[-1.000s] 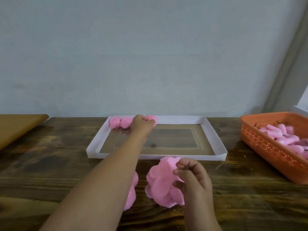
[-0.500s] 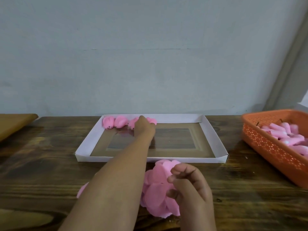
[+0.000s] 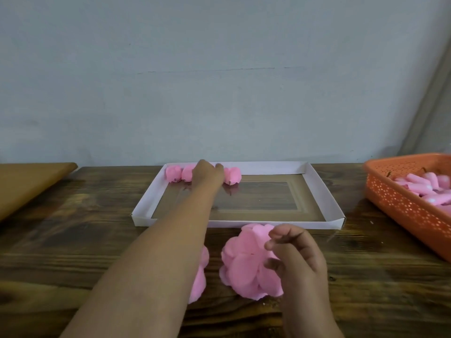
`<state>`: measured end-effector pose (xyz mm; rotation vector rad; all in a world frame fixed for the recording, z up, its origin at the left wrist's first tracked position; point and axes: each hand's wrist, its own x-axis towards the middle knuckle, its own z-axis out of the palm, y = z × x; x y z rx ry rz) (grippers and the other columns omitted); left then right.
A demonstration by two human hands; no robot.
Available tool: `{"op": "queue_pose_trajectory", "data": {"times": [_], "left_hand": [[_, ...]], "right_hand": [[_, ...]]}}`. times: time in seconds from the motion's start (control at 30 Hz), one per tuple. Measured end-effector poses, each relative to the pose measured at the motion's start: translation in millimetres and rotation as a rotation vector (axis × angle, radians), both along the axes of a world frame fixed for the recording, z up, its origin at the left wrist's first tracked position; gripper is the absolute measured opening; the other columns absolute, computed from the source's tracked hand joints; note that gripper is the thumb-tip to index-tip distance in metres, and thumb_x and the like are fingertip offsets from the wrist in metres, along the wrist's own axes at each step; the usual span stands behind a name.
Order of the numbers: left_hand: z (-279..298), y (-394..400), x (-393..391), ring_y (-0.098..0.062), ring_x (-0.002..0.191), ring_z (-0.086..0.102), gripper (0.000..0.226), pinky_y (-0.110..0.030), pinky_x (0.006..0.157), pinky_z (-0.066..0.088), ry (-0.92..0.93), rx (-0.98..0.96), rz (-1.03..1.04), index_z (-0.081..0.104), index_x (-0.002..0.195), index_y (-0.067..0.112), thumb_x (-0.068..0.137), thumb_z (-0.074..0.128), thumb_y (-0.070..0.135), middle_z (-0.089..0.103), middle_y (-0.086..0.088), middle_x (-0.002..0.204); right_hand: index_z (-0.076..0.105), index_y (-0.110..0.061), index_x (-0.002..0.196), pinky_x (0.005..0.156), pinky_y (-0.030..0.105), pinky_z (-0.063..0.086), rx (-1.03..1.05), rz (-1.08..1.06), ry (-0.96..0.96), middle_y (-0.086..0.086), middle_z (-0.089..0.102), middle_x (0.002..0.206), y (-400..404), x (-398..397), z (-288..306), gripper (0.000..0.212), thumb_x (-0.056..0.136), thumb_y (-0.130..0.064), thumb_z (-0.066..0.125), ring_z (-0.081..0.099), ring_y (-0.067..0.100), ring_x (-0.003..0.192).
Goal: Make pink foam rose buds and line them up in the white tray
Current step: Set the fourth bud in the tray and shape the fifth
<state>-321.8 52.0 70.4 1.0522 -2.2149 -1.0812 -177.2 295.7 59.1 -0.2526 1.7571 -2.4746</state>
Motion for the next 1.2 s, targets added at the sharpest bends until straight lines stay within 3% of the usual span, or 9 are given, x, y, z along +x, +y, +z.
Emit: {"op": "queue_pose_trajectory", "data": {"times": [0.13,0.27,0.37,0.43,0.5,0.6,0.87,1.03,1.2], "left_hand": [[34.2,-7.4,37.7,-0.027,0.058,0.050,0.021,-0.021,0.045,0.034,0.233,0.075,0.069,0.052,0.070,0.012,0.091,0.048,0.012,0.055,-0.005,0.065],[59.2,5.7,90.5,-0.020,0.068,0.057,0.014,-0.027,0.060,0.045,0.479,0.170,0.042,0.058,0.083,0.026,0.089,0.049,0.018,0.069,-0.002,0.094],[56.3,35.0,132.3,-0.005,0.057,0.060,0.019,-0.021,0.053,0.046,0.570,0.121,-0.028,0.061,0.086,0.032,0.090,0.051,0.017,0.069,0.003,0.082],[42.0,59.4,155.1,0.003,0.048,0.055,0.024,-0.011,0.045,0.039,0.551,0.083,-0.102,0.062,0.087,0.033,0.087,0.051,0.011,0.070,0.005,0.081],[23.4,83.3,171.1,0.006,0.060,0.058,0.028,-0.005,0.051,0.039,0.488,0.035,-0.203,0.061,0.089,0.035,0.090,0.053,0.008,0.070,0.009,0.088],[-0.9,113.5,182.0,0.014,0.083,0.059,0.030,0.000,0.067,0.042,0.354,-0.088,-0.336,0.057,0.093,0.039,0.095,0.059,0.010,0.064,0.019,0.090],[-34.9,124.0,193.3,0.003,0.105,0.055,0.024,-0.009,0.085,0.044,0.223,-0.337,-0.482,0.063,0.116,0.031,0.095,0.059,0.019,0.059,0.020,0.114],[-42.5,118.4,197.0,0.003,0.108,0.054,0.028,-0.017,0.089,0.048,0.175,-0.361,-0.511,0.060,0.124,0.034,0.096,0.059,0.028,0.057,0.022,0.122],[-51.9,124.4,193.0,0.009,0.109,0.045,0.036,-0.004,0.083,0.034,0.102,-0.439,-0.533,0.054,0.132,0.039,0.097,0.057,0.047,0.050,0.028,0.125]], "right_hand": [[0.068,-0.020,0.078,0.062,0.033,0.050,0.009,-0.029,0.031,-0.007,0.067,0.078,3.5,0.0,2.4,0.034,0.088,0.009,0.054,0.061,0.005,0.063],[0.065,-0.015,0.083,0.064,0.035,0.046,0.033,-0.053,0.039,-0.013,0.066,0.076,5.6,-0.5,3.8,0.025,0.088,0.006,0.053,0.059,-0.001,0.058],[0.065,-0.019,0.083,0.059,0.030,0.043,0.046,-0.087,0.041,-0.015,0.063,0.070,6.1,-2.3,4.7,0.026,0.090,0.003,0.053,0.056,0.000,0.055],[0.065,-0.026,0.079,0.055,0.026,0.040,0.044,-0.107,0.040,-0.010,0.060,0.068,7.0,-3.5,6.1,0.020,0.086,-0.009,0.057,0.055,0.007,0.058],[0.065,-0.024,0.079,0.054,0.025,0.039,0.025,-0.127,0.041,-0.005,0.058,0.070,8.3,-5.5,7.0,0.012,0.078,-0.016,0.056,0.051,0.014,0.063],[0.064,-0.016,0.084,0.057,0.027,0.041,0.016,-0.156,0.057,-0.002,0.057,0.074,9.7,-9.7,4.6,0.019,0.090,0.000,0.054,0.048,0.014,0.063],[0.063,-0.015,0.091,0.075,0.035,0.045,0.055,-0.195,0.061,0.001,0.058,0.083,10.5,-20.5,-2.5,0.019,0.093,0.001,0.053,0.052,0.017,0.078],[0.063,-0.019,0.096,0.066,0.029,0.046,0.159,-0.162,0.038,0.001,0.061,0.088,14.2,-32.6,-6.5,0.021,0.092,-0.001,0.053,0.054,0.014,0.075],[0.062,-0.023,0.097,0.063,0.028,0.046,0.256,-0.166,0.042,0.002,0.064,0.093,16.1,-42.0,-13.1,0.022,0.090,-0.003,0.056,0.058,0.016,0.079]]}}
